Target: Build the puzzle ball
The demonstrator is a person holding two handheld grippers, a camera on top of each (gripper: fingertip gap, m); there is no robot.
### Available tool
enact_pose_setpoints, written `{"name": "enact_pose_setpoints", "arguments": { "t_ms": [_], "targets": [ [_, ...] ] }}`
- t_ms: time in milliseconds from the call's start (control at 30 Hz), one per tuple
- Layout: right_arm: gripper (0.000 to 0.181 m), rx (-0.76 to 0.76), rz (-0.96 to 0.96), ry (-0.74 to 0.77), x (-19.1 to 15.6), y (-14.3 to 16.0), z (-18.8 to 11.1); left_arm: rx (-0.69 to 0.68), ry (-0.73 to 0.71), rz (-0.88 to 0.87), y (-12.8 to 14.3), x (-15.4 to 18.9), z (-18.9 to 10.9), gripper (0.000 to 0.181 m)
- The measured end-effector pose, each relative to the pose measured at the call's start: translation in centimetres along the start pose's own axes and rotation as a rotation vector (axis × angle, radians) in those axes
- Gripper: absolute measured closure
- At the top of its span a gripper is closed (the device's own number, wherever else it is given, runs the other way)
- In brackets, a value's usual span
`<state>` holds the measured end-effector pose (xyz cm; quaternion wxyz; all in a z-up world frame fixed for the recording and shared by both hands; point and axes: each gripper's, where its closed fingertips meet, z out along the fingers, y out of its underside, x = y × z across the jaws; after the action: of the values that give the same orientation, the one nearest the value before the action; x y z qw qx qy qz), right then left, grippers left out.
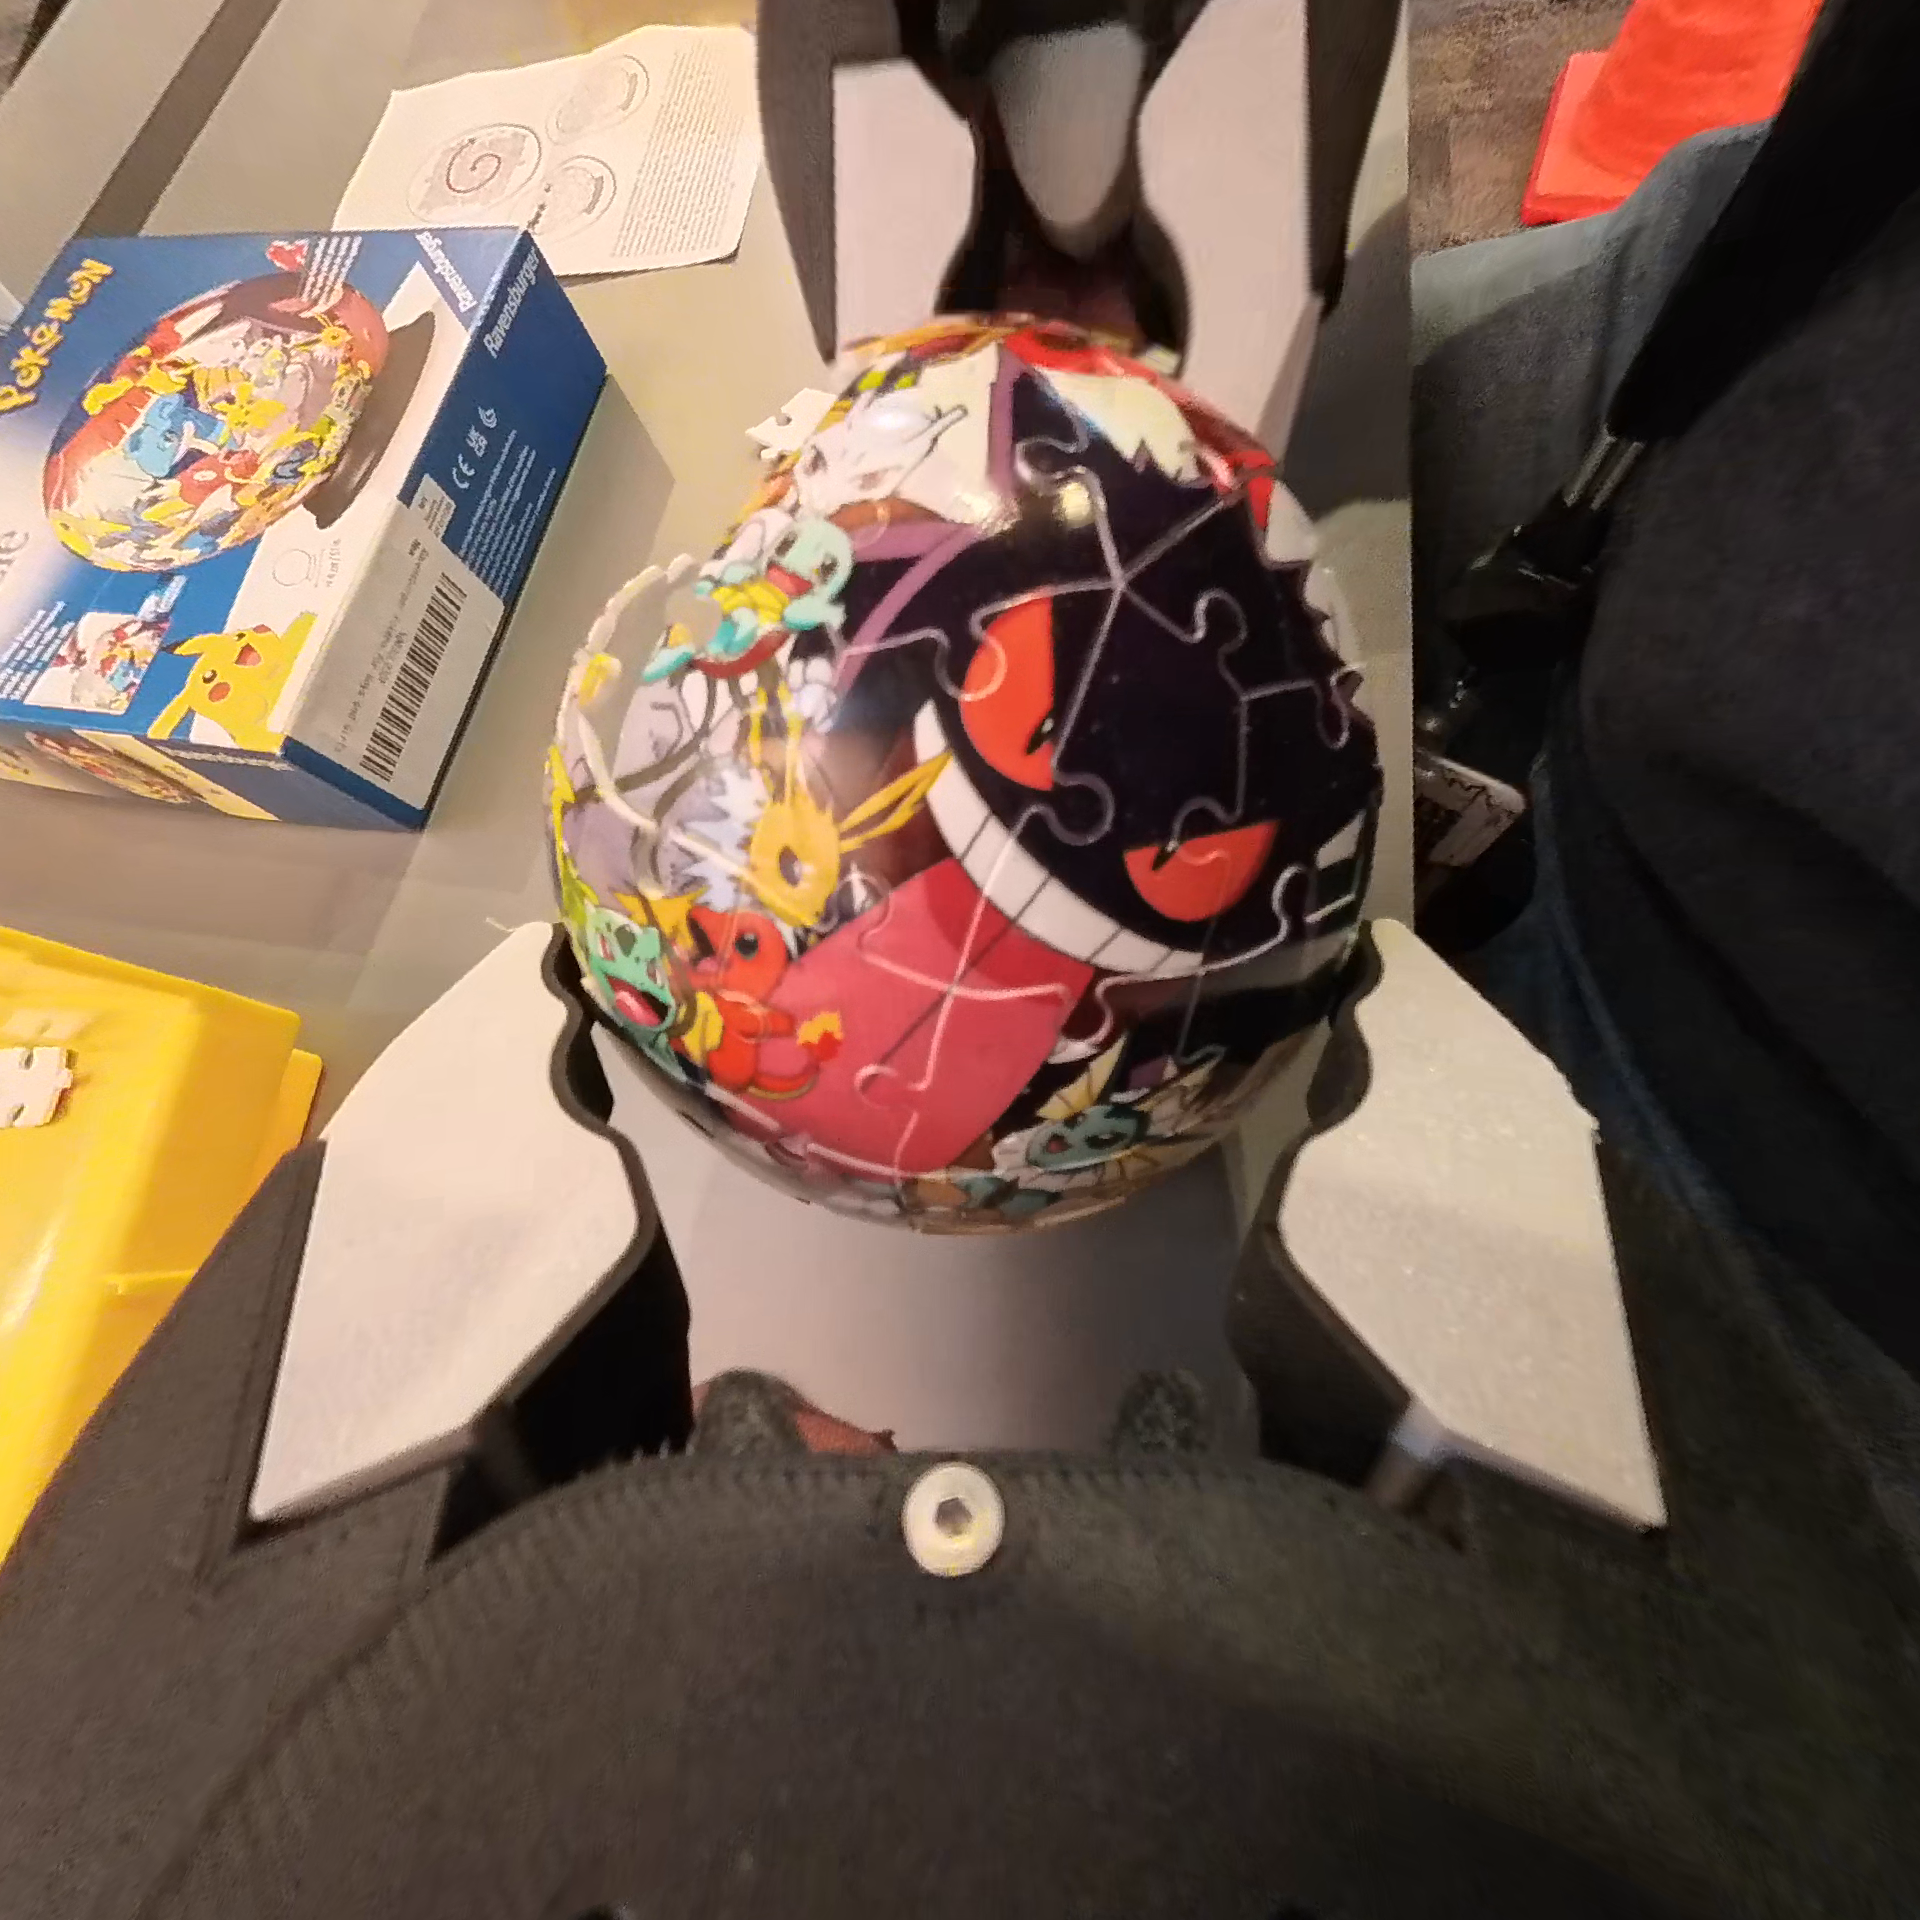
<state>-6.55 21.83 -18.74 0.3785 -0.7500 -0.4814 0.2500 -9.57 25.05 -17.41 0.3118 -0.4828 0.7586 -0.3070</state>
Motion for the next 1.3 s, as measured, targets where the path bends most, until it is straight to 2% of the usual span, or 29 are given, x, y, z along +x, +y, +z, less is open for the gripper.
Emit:
{"name": "enact_pose_setpoints", "arguments": {
  "t_ms": [200, 267, 367, 633, 933, 1100, 1233, 1300],
  "targets": [
    [0.098, -0.256, -0.477, -0.139, -1.7, 3.2, 0.7, -0.02, 0.018, 0.006, 0.0, 0.0, 0.0, 0.05],
    [0.087, -0.294, -0.556, -0.17, -2.1, 3.7, 1.3, -0.028, 0.023, 0.011, 0.0, 0.1, 0.1, 0.05],
    [0.087, -0.337, -0.615, -0.246, -2.9, 3.9, 1.6, -0.034, 0.026, 0.015, -0.1, 0.1, 0.2, 0.05],
    [0.083, -0.39, -0.548, -0.372, -3.4, 4.6, 1.9, -0.031, 0.035, 0.014, -0.2, 0.0, 0.4, 0.05],
    [0.072, -0.466, -0.446, -0.317, -3.5, 4.8, 1.7, -0.029, 0.023, 0.016, -0.1, -0.2, 0.3, 0.05],
    [0.083, -0.452, -0.352, -0.342, -3.8, 4.0, 0.8, -0.027, 0.025, 0.017, -0.2, -0.2, 0.4, 0.05],
    [0.073, -0.45, -0.404, -0.316, -3.4, 4.5, 1.2, -0.033, 0.028, 0.018, -0.2, -0.2, 0.4, 0.05],
    [0.077, -0.426, -0.417, -0.324, -3.7, 4.5, 1.4, -0.035, 0.028, 0.02, -0.2, -0.2, 0.4, 0.05]
  ]
}}
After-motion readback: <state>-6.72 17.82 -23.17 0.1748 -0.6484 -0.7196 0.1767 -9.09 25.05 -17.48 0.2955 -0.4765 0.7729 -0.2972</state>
